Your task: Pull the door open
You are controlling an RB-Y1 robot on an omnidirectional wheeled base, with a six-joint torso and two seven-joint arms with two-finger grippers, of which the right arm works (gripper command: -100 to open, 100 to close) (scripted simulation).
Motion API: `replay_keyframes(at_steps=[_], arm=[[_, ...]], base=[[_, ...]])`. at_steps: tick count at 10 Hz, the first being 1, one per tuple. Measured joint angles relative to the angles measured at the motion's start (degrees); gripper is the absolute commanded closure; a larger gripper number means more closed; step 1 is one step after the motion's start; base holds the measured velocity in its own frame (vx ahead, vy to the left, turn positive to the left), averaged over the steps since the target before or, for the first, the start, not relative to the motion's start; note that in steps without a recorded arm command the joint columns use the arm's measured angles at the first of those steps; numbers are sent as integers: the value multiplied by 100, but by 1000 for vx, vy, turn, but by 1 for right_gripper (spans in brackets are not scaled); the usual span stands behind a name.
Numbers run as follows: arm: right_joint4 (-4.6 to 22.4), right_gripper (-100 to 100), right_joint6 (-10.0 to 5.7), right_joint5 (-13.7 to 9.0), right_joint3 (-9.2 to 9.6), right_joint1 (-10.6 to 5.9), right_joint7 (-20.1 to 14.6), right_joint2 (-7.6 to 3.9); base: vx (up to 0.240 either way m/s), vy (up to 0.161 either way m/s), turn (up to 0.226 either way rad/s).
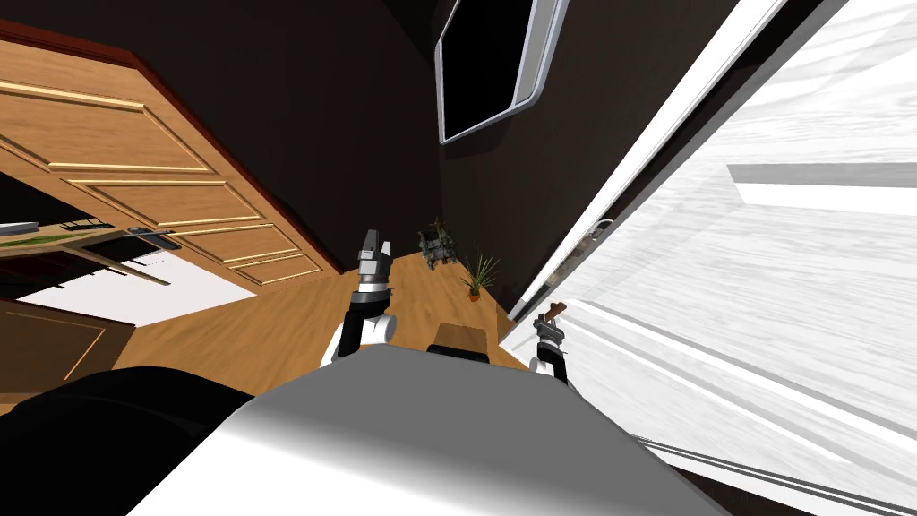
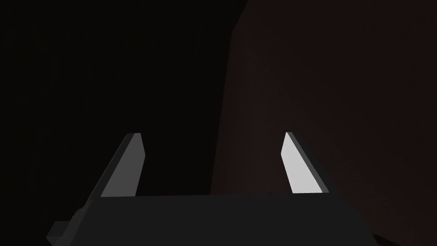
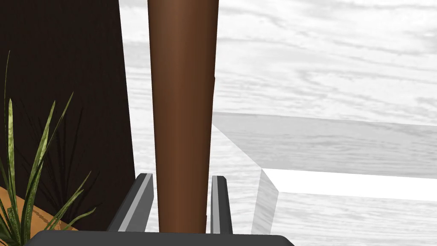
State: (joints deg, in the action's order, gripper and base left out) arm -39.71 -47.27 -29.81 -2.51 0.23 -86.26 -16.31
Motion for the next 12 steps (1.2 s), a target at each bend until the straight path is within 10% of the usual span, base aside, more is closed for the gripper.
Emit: replay_keyframes(at_steps=[12], arm=[[-325, 100, -23, 410, 694, 186, -468, -197]], base=[[-199, -13, 54]])
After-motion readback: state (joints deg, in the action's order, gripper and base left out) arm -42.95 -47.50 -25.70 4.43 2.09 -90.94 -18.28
